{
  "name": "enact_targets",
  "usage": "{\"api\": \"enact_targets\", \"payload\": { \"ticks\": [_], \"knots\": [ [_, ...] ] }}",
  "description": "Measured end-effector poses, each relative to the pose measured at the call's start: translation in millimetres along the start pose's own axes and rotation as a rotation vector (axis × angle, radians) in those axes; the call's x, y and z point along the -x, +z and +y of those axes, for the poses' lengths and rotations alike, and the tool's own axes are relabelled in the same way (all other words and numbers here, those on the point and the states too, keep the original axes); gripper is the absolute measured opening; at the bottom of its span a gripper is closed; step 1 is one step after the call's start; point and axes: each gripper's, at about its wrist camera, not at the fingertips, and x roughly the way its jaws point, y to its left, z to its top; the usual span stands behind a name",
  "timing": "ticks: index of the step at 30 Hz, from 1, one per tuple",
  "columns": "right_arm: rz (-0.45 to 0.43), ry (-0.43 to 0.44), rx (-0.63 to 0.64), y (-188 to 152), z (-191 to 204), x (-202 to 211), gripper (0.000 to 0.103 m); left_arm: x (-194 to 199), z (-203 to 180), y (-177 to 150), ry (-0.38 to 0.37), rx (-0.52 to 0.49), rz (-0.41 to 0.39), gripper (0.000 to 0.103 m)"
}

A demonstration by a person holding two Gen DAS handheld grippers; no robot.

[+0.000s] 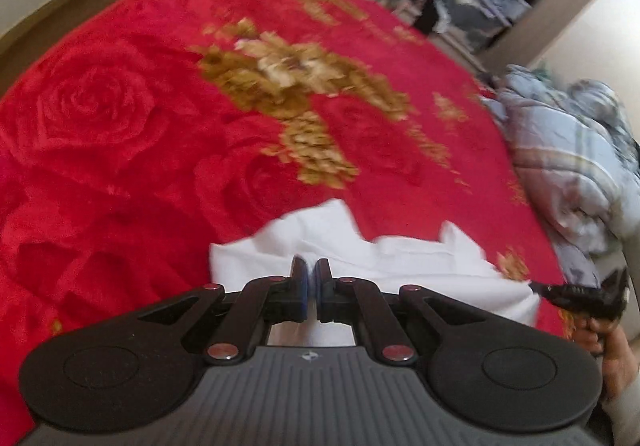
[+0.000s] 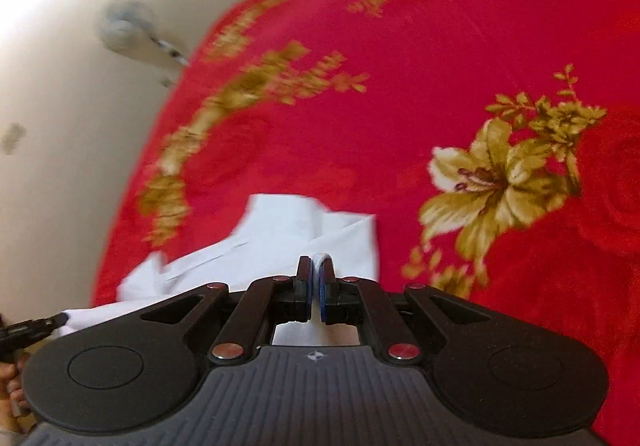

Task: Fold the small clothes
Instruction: 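Fold the hem over onto the collar with both grippers and release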

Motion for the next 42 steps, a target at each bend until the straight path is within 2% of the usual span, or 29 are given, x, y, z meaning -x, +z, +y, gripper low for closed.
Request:
{"api": "enact_targets", "payload": {
  "ticks": [3, 7, 8, 10, 11, 12, 14, 15, 18, 20, 23, 26, 30, 33, 37, 42],
  "knots": [
    [0.031, -0.047, 0.031, -1, -3, -32, 0.003, -28, 23, -7, 0.025, 0.074, 0.063, 0.005],
    [0.071, -0.088, 0.064, -3, -4, -52, 0.004, -30, 16, -4, 0.080, -0.025, 0.032, 0.010],
    [0.078, -0.095, 0.061, -3, -4, -54, 0.007, -29, 19, -3, 0.086, -0.009, 0.027, 0.013],
    [0.070, -0.108, 0.036, 1, -9, -55, 0.025, -23, 31, -1, 0.083, 0.040, 0.010, 0.014],
    [0.060, -0.118, 0.029, 2, -10, -53, 0.027, -19, 34, -1, 0.090, 0.047, -0.004, 0.020],
    [0.048, -0.130, 0.030, 3, -11, -50, 0.028, -14, 36, -1, 0.100, 0.045, -0.019, 0.033],
    [0.022, -0.162, 0.065, 4, -9, -42, 0.028, -4, 40, -5, 0.120, 0.024, -0.031, 0.048],
    [0.004, -0.189, 0.094, 4, -8, -38, 0.028, 0, 40, -7, 0.131, 0.009, -0.031, 0.053],
    [-0.033, -0.241, 0.171, 0, -9, -25, 0.028, 12, 46, -18, 0.161, -0.039, -0.019, 0.055],
    [-0.040, -0.247, 0.200, -4, -13, -15, 0.028, 18, 52, -25, 0.164, -0.061, -0.005, 0.057],
    [-0.043, -0.233, 0.201, -8, -22, 0, 0.028, 23, 60, -33, 0.183, -0.078, 0.013, 0.071],
    [-0.021, -0.221, 0.210, -16, -28, 8, 0.028, 19, 60, -41, 0.192, -0.103, 0.063, 0.072],
    [0.040, -0.189, 0.275, -33, -23, 8, 0.028, 11, 40, -51, 0.125, -0.201, 0.110, 0.072],
    [0.089, -0.130, 0.330, -41, -11, 2, 0.028, 5, 20, -59, 0.092, -0.285, 0.131, 0.072],
    [0.168, -0.142, 0.427, -53, 5, -16, 0.028, -6, 5, -68, 0.123, -0.368, 0.147, 0.072],
    [0.161, -0.158, 0.447, -49, 14, -26, 0.028, -17, -1, -64, 0.182, -0.399, 0.140, 0.072]
  ]
}}
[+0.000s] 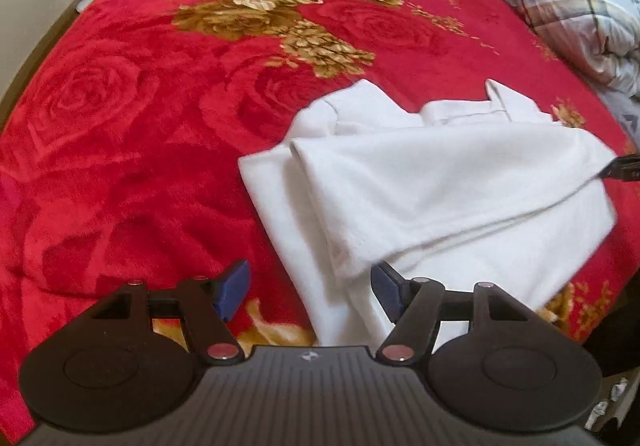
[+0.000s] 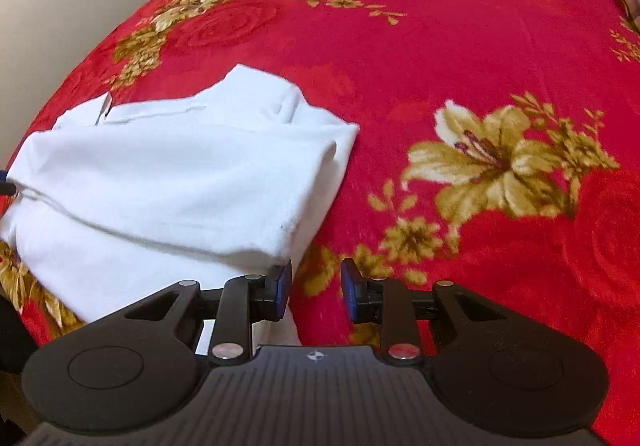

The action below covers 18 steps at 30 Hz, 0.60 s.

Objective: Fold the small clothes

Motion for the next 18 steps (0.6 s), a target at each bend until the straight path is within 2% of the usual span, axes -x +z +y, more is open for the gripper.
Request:
{"api": "enact_targets", "payload": {
  "ticks": [4, 5, 6, 7, 8, 9, 11, 12, 16, 18],
  "knots": [
    [-0.040, -0.019, -0.011, 16, 3, -4, 0.028, -2, 3, 17, 0.009, 0.034, -0.027, 0.071],
    [-0.056, -0.022, -0.021, 20, 2, -5, 0.028, -2, 4, 22, 0.003, 0.047, -0.039, 0.066],
    [-0.079, -0.021, -0.040, 27, 2, -5, 0.028, -1, 3, 27, -0.007, 0.059, -0.057, 0.050],
    [-0.104, -0.013, -0.064, 34, 1, -5, 0.028, 0, 3, 32, -0.016, 0.069, -0.075, 0.039],
    [-0.126, -0.003, -0.085, 40, 0, -5, 0.028, 1, 3, 37, -0.026, 0.083, -0.090, 0.015],
    [-0.153, 0.008, -0.106, 47, 0, -4, 0.027, 1, 3, 42, -0.030, 0.104, -0.107, 0.012],
    [-0.209, 0.019, -0.144, 58, 0, -3, 0.013, 2, 8, 53, -0.025, 0.168, -0.145, 0.011],
    [-0.241, 0.023, -0.165, 63, 0, -3, 0.003, 2, 13, 59, -0.030, 0.218, -0.164, 0.011],
    [-0.341, 0.006, -0.276, 80, -7, -4, 0.002, 1, 39, 73, -0.060, 0.437, -0.220, 0.016],
    [-0.367, -0.040, -0.322, 84, -13, -5, 0.002, 0, 51, 74, -0.090, 0.517, -0.224, 0.032]
  ]
}}
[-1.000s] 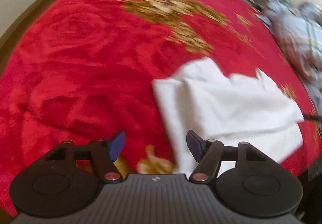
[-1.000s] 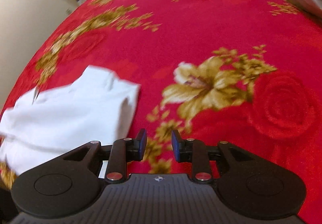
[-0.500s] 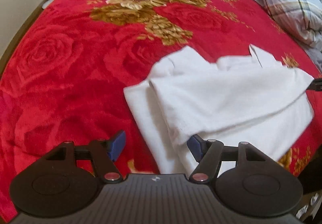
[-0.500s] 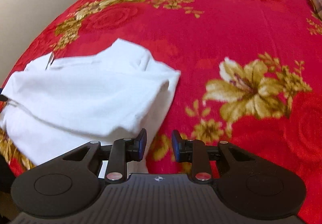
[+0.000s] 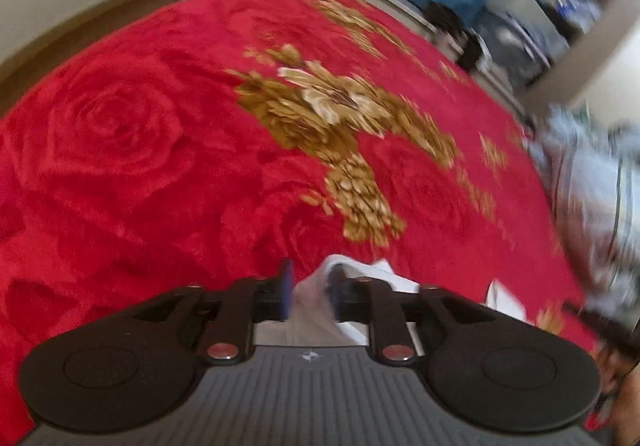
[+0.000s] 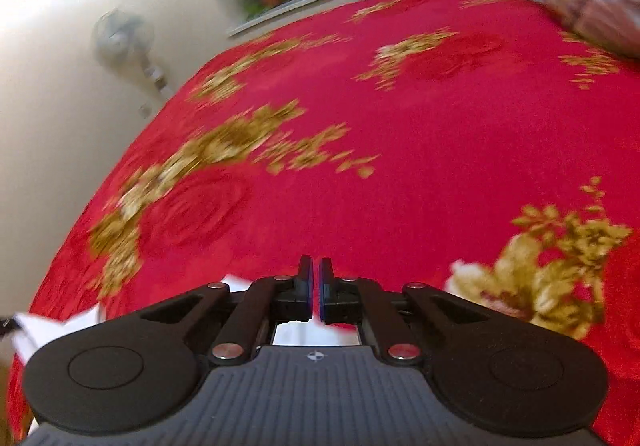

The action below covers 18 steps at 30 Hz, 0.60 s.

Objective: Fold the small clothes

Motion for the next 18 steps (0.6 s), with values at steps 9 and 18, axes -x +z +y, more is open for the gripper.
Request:
{"api": "enact_targets", "payload": {
  "ticks": [9, 18],
  "knots": [
    [0.039, 0.015, 0.123, 8, -32, 25, 0.020, 35, 22, -4, -0.014, -0.116, -0.011, 0.057],
    [0.212, 0.043, 0.337, -39, -24, 28, 0.020, 29, 13, -33, 0.017, -0.380, 0.110, 0.065]
  ]
}}
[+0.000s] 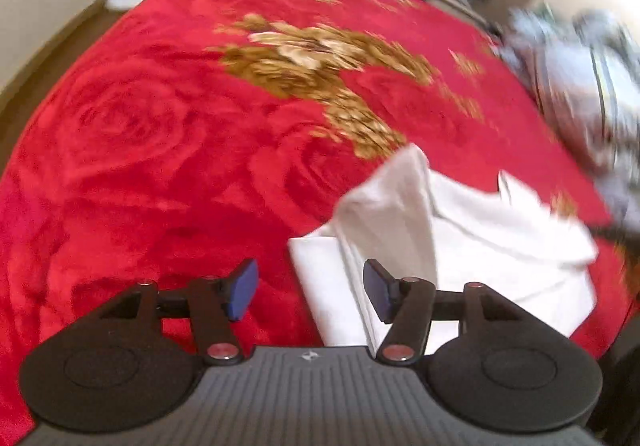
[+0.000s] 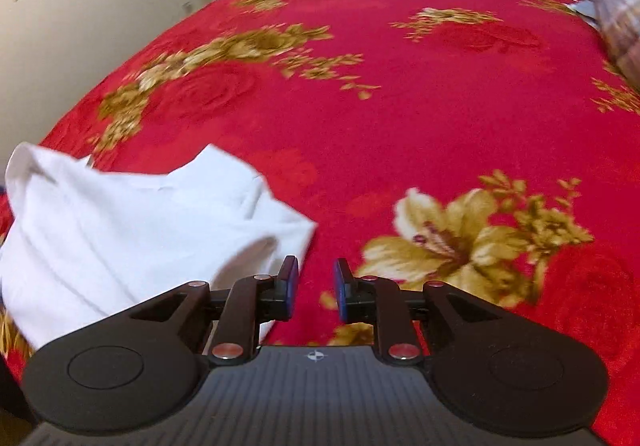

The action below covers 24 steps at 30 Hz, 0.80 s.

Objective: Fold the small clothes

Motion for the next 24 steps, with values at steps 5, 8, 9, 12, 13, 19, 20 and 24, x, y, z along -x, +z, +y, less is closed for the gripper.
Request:
{"api": "enact_targets", "payload": {
  "ticks": [5, 8, 9, 12, 13, 19, 20, 24],
  "knots": [
    [0.025, 0.018, 0.072, 4, 21, -14, 0.020, -24, -19, 6, 0.058, -0.060, 0.030, 0.069],
    [0.030, 0.012, 0.102, 9, 28, -22, 0.020, -38, -25, 14, 0.061, -0.061, 0.033, 0.068],
    [0.028, 0.015, 0.107, 12, 30, -25, 0.020, -42, -27, 17, 0.061, -0.063, 0.031, 0.068],
    [0.031, 0.019, 0.122, 19, 31, -34, 0.022, -54, -32, 25, 0.052, -0.065, 0.033, 0.069],
    [0.036, 0.018, 0.131, 20, 32, -38, 0.022, -57, -34, 27, 0.053, -0.067, 0.033, 0.069],
    [0.046, 0.012, 0.136, 27, 32, -50, 0.034, -66, -38, 41, 0.033, -0.044, -0.005, 0.068],
    [0.045, 0.016, 0.132, 28, 31, -51, 0.034, -67, -39, 42, 0.028, -0.042, -0.008, 0.068],
    [0.033, 0.073, 0.138, 30, 34, -52, 0.034, -72, -42, 45, 0.027, -0.068, -0.027, 0.060]
  ]
}}
